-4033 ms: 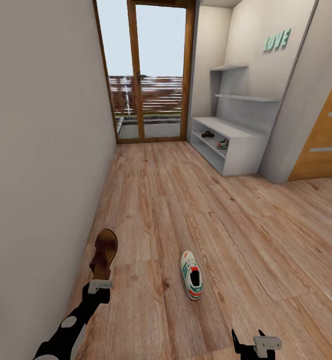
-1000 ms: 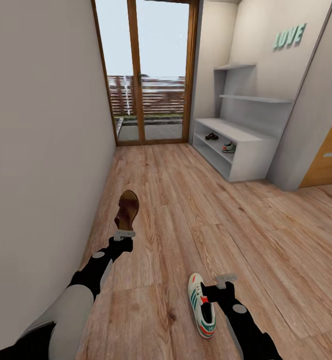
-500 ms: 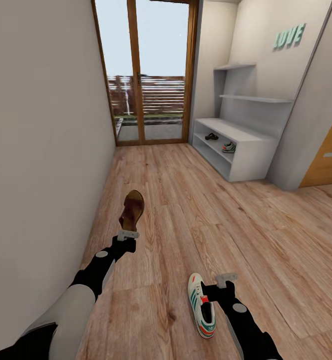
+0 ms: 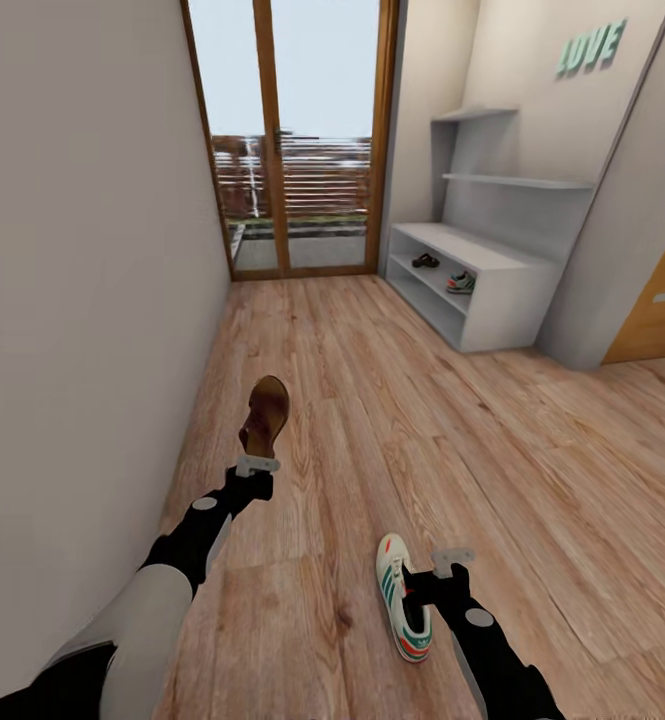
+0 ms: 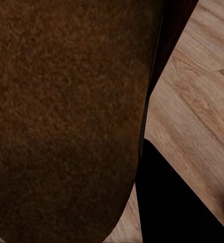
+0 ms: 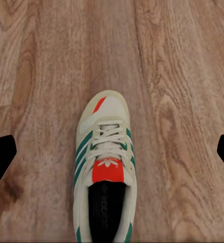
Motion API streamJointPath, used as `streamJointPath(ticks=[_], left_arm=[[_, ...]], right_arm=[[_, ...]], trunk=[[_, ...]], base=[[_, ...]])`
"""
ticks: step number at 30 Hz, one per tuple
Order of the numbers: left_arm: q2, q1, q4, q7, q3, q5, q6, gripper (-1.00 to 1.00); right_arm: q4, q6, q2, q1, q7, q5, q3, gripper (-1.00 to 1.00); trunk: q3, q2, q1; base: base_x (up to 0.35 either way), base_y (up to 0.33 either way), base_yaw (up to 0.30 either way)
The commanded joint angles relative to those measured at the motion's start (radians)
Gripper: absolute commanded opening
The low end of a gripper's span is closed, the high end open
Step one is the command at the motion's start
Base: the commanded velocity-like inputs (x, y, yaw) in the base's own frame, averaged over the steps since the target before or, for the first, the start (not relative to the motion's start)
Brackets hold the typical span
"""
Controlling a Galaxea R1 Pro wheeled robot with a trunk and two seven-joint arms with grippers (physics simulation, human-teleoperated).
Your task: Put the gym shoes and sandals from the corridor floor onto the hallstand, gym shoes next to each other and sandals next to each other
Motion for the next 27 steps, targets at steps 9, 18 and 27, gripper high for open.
streamJointPath(ticks=[9,18,27], left_arm=[[-0.04,-0.006,-0.001,-0.031,-0.028,-0.012,-0.001,-1.0],[-0.051,-0.046,-0.011,-0.107,-0.061,-0.009,0.079,-1.0],[-0.051,-0.045,-0.021,-0.173,-0.062,-0.008,0.1,-1.0]], right_arm=[[-0.001,0.004,0.001,0.0,0.009,0.012,-0.007,1.0],[-0.001,0.004,-0.001,0.0,0.009,0.013,-0.008,1.0],[-0.002,0.004,-0.001,0.0,0.009,0.013,-0.008,1.0]], trunk=[[-0.049,-0.003,0.004],[-0.098,-0.005,0.008],[-0.147,-0.007,0.012]], base=[[0.0,0.0,0.0],[0.0,0.0,0.0],[0.0,0.0,0.0]])
